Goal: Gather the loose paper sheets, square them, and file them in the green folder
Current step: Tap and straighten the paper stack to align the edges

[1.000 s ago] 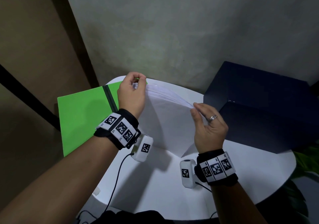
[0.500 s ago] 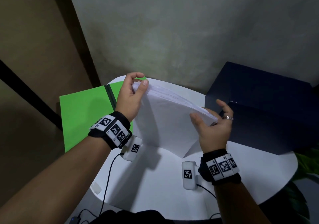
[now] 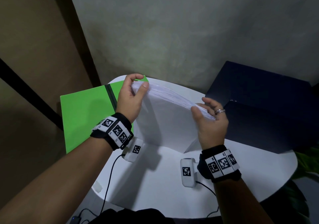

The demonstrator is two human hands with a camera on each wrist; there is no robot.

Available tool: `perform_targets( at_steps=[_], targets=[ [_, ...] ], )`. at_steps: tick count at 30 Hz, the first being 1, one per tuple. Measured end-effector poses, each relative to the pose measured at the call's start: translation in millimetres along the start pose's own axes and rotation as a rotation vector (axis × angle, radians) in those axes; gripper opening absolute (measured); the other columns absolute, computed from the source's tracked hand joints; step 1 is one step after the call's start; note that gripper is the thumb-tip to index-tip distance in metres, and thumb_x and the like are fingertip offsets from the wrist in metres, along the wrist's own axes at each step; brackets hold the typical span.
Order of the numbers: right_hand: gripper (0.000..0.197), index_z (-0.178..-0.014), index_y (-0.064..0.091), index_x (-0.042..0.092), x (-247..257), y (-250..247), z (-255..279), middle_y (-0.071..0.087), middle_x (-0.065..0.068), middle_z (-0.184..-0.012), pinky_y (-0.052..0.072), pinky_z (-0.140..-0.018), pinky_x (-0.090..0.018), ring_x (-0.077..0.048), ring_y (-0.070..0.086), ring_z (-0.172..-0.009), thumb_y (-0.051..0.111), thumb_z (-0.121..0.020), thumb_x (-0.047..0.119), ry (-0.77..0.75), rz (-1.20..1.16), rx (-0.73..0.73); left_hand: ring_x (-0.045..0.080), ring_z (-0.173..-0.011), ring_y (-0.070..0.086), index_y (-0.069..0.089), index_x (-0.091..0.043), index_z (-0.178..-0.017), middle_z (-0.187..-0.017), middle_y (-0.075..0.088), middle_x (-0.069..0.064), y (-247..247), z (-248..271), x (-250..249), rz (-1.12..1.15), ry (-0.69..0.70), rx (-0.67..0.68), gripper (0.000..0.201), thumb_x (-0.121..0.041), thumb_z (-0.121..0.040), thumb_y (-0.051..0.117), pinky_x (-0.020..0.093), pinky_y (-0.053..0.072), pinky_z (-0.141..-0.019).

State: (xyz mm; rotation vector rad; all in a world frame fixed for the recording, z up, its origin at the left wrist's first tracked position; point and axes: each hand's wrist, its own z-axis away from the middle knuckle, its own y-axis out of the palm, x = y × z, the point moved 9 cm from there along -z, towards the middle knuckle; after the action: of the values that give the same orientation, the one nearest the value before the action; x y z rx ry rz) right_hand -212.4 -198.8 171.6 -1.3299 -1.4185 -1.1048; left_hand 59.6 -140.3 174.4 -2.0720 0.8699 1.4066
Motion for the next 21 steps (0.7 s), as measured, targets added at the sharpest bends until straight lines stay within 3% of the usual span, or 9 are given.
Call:
perform_targets(
  at_steps=[2,5,7,9,12,14,16,19,21],
  targets=[
    [0.018,-0.095,0.067,0.018,6.2,-0.9,-2.7,0.069,0.006,-0.084,0.048,-0.077,-0.011,0.002,0.066,-0.080,0.073,-0.084,0.005,-0.039,0.013,-0.064,0.011,-0.056,0.032,0.060,-0.017,-0.106,-0.076,0.047,-0.008,1.1,0.1,0.8,-0.018,-0.008,0.000,0.016,-0.023,-0.092,0.057,0.023,0.031,-0.054],
    [0.012,-0.091,0.068,0.016,7.4,-4.8,-5.0,0.070,0.003,-0.084,0.048,-0.075,-0.012,0.000,0.067,-0.079,0.065,-0.090,0.005,-0.046,0.010,-0.137,0.011,-0.068,0.041,0.059,-0.020,-0.108,-0.086,0.052,-0.001,1.3,-1.0,1.2,0.011,-0.039,-0.010,0.018,-0.028,-0.093,0.053,0.026,0.037,-0.066],
    [0.013,-0.093,0.066,0.017,7.2,-5.0,-5.0,0.071,0.003,-0.083,0.049,-0.077,-0.015,-0.001,0.067,-0.080,0.067,-0.089,0.005,-0.043,-0.015,-0.138,0.010,-0.081,0.052,0.053,-0.022,-0.119,-0.104,0.058,-0.001,6.6,0.0,0.0,0.005,-0.022,0.069,0.033,-0.035,-0.090,0.059,0.025,0.043,-0.081],
    [0.032,-0.101,0.062,0.023,3.9,-3.2,-4.7,0.072,0.007,-0.081,0.052,-0.078,-0.017,-0.003,0.067,-0.082,0.077,-0.081,0.003,-0.033,-0.027,-0.070,0.019,-0.097,0.063,0.045,-0.028,-0.127,-0.115,0.061,0.014,9.1,0.2,9.1,0.091,-0.066,0.169,0.054,-0.032,-0.082,0.074,0.030,0.049,-0.092],
    [0.060,-0.113,0.058,0.030,-16.7,-6.2,-5.1,0.070,0.006,-0.099,0.057,-0.084,-0.026,-0.015,0.068,-0.096,0.088,-0.067,0.006,0.053,0.070,0.046,0.017,-0.091,0.069,0.048,-0.020,-0.125,-0.106,0.069,0.014,7.4,0.9,27.6,0.142,-0.196,0.235,0.063,-0.007,-0.074,0.082,0.031,0.057,-0.083],
    [0.046,-0.105,0.066,0.024,-29.9,-6.2,-5.2,0.072,0.004,-0.100,0.059,-0.085,-0.034,-0.017,0.071,-0.093,0.088,-0.067,0.008,0.161,0.076,0.089,0.008,-0.085,0.070,0.059,-0.002,-0.118,-0.095,0.074,-0.002,8.8,1.5,31.3,0.080,-0.232,0.253,0.046,-0.002,-0.076,0.078,0.027,0.055,-0.077],
    [0.028,-0.091,0.072,0.018,-33.6,-7.0,-6.3,0.077,0.001,-0.086,0.061,-0.083,-0.038,-0.015,0.074,-0.083,0.086,-0.070,0.005,0.211,0.048,0.098,0.005,-0.081,0.071,0.063,0.009,-0.111,-0.087,0.076,-0.010,9.3,2.2,28.7,0.113,-0.237,0.254,0.035,0.000,-0.078,0.075,0.023,0.055,-0.074],
    [0.025,-0.083,0.073,0.018,-23.2,-14.7,-9.6,0.077,0.008,-0.079,0.060,-0.075,-0.029,-0.012,0.073,-0.077,0.085,-0.069,0.000,0.128,0.025,0.092,0.004,-0.075,0.068,0.064,-0.004,-0.102,-0.083,0.073,-0.013,6.1,4.8,20.9,0.160,-0.207,0.255,0.039,-0.020,-0.070,0.081,0.023,0.055,-0.069],
    [0.035,-0.086,0.071,0.019,-21.7,-18.9,-9.7,0.075,0.011,-0.078,0.060,-0.072,-0.026,-0.011,0.071,-0.077,0.088,-0.064,-0.002,0.096,0.039,0.097,0.001,-0.071,0.064,0.056,-0.016,-0.102,-0.086,0.066,-0.011,13.7,16.1,19.8,0.142,-0.195,0.351,0.056,-0.039,-0.059,0.084,0.019,0.054,-0.065]
  ],
)
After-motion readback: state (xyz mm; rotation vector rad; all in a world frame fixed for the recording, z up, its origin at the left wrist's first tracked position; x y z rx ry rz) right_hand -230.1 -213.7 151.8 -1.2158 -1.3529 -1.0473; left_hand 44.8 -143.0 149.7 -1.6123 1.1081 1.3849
